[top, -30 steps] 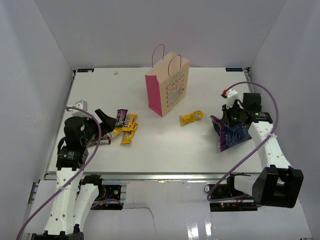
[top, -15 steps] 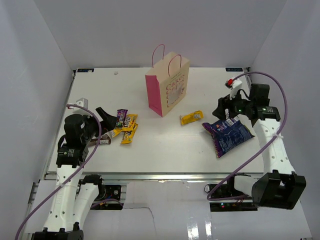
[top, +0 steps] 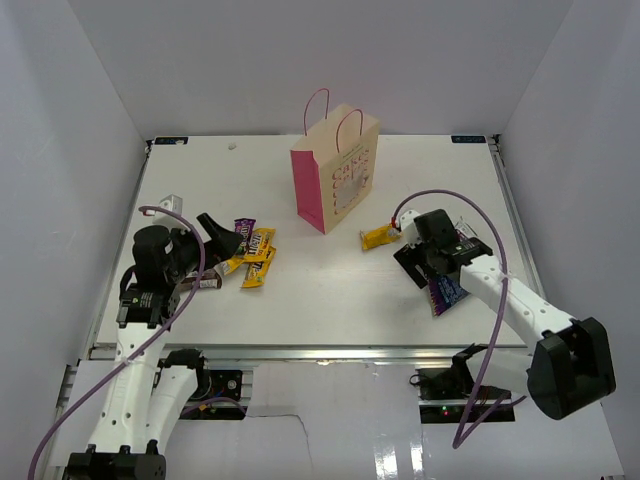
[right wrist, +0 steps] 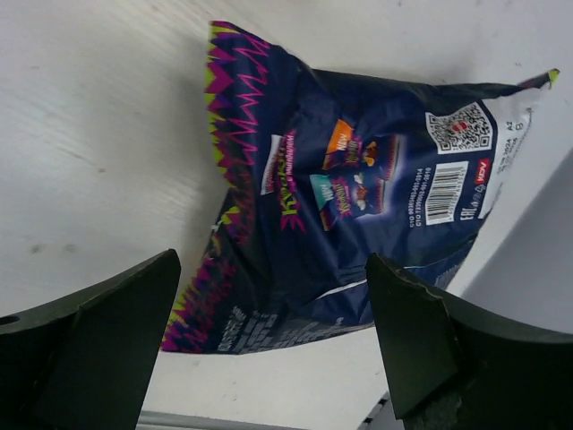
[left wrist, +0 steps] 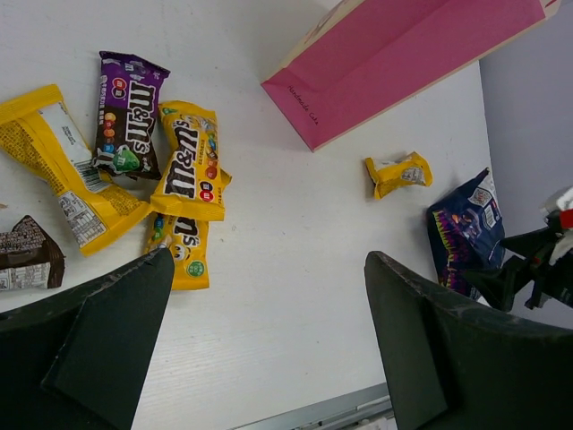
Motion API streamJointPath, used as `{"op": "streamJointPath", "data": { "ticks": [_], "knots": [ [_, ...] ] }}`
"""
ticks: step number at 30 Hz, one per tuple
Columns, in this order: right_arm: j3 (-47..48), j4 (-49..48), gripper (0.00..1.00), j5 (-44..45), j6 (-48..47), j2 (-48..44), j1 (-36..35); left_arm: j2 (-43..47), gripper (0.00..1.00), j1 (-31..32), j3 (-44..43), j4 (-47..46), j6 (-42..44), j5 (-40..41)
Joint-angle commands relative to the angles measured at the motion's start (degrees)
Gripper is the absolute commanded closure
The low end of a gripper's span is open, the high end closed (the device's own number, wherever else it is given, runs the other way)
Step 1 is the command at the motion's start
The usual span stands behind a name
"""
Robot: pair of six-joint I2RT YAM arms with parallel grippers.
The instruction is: Place the snacks into the paper bag
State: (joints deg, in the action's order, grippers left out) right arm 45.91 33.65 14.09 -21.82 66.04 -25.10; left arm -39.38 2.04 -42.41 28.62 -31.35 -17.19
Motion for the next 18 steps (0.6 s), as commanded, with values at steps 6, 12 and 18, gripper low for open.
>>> {"op": "streamJointPath", "data": {
  "ticks": [6, 12, 18],
  "knots": [
    [-2.6, -5.3, 0.10, 17.3, 3.0, 12.6, -2.8, 1.6, 0.02, -0.1, 1.7, -1.6, 0.2, -1.1],
    [-2.7, -6.2, 0.17, 16.5, 3.5, 15.7, -2.8, 2.5, 0.02, -0.2, 2.8, -1.6, 0.3, -1.1],
    [-4.1, -8.2, 0.80, 14.5, 3.2, 13.9, -2.8, 2.9, 0.02, -0.1, 2.9, -1.5, 0.8, -1.1]
  ]
}}
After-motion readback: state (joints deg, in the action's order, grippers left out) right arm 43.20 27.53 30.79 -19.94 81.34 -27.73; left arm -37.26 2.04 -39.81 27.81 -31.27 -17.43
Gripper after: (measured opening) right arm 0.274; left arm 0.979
